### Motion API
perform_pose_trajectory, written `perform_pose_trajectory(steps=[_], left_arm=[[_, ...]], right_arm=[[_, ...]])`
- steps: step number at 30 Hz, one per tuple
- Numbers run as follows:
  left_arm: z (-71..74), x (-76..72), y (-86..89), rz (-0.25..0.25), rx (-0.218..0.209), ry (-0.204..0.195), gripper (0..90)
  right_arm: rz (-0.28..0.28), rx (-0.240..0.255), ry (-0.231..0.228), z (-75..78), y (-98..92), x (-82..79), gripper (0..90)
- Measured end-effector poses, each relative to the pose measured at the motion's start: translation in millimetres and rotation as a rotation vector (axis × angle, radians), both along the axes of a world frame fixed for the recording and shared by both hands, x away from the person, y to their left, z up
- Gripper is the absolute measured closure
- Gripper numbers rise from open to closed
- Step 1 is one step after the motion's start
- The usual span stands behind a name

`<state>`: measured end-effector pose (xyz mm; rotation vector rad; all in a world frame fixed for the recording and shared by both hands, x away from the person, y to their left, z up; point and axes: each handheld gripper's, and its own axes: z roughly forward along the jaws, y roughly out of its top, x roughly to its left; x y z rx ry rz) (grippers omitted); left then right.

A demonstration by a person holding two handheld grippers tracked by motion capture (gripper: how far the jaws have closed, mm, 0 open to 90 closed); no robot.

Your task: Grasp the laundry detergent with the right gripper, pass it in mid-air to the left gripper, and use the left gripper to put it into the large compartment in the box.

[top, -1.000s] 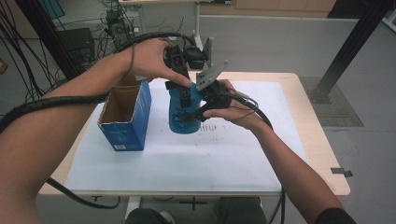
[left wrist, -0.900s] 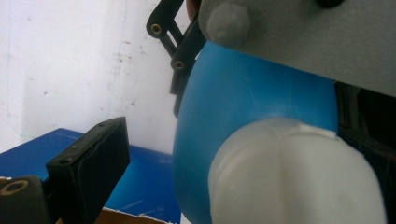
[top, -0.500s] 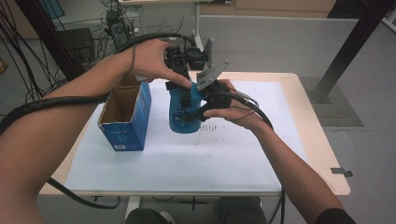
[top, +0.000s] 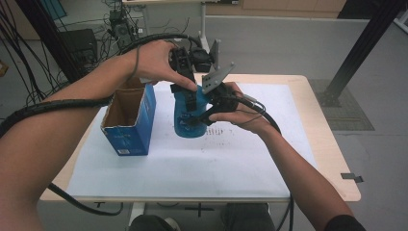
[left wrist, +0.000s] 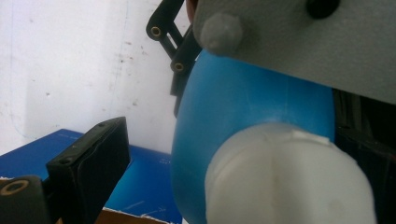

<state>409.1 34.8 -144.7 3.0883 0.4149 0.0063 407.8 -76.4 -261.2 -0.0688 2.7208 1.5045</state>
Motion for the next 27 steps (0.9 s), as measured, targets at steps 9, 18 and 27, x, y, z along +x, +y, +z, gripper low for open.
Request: perform_pose_trajectory(steps=[9, 18, 27], left_arm=[[-0.3, -1.3, -0.7, -0.003, -0.001, -0.001, 5.9], [-0.1, -2.8, 0.0, 0.001, -0.003, -0.003, 5.9], [0.2, -3.3, -1.2, -0.003, -0.002, -0.003, 5.9]], right_arm=[[-0.003, 0.007, -0.004, 1.3, -0.7, -0.3, 43.9], [0.001, 0.012, -0.004, 2.1, -1.3, -1.2, 43.8], [-0.003, 0.011, 0.001, 2.9, -1.6, -2.6, 43.8]])
